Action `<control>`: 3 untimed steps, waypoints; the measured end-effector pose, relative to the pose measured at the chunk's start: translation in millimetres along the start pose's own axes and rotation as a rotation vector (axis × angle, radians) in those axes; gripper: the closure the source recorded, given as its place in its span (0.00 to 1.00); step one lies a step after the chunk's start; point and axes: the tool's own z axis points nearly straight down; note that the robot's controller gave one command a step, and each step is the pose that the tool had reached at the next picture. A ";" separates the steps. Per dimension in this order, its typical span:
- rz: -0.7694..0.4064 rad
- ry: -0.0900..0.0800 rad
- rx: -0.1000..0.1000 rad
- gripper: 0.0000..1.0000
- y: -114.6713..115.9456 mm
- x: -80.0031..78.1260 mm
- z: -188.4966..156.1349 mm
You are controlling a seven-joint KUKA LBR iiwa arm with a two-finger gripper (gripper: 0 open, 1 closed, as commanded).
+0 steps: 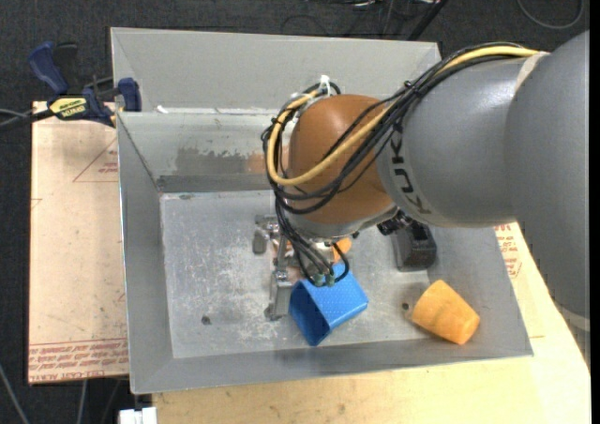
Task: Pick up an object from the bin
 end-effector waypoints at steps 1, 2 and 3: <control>0.003 -0.007 -0.001 0.00 -0.7 -1.5 -4.4; 0.068 -0.010 -0.004 0.00 -25.1 -24.6 27.6; 0.064 -0.008 -0.001 0.00 -47.1 -4.3 64.1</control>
Offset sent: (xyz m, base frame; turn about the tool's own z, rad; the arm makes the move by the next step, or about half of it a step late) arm 0.0435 -0.0535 -0.0647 0.1340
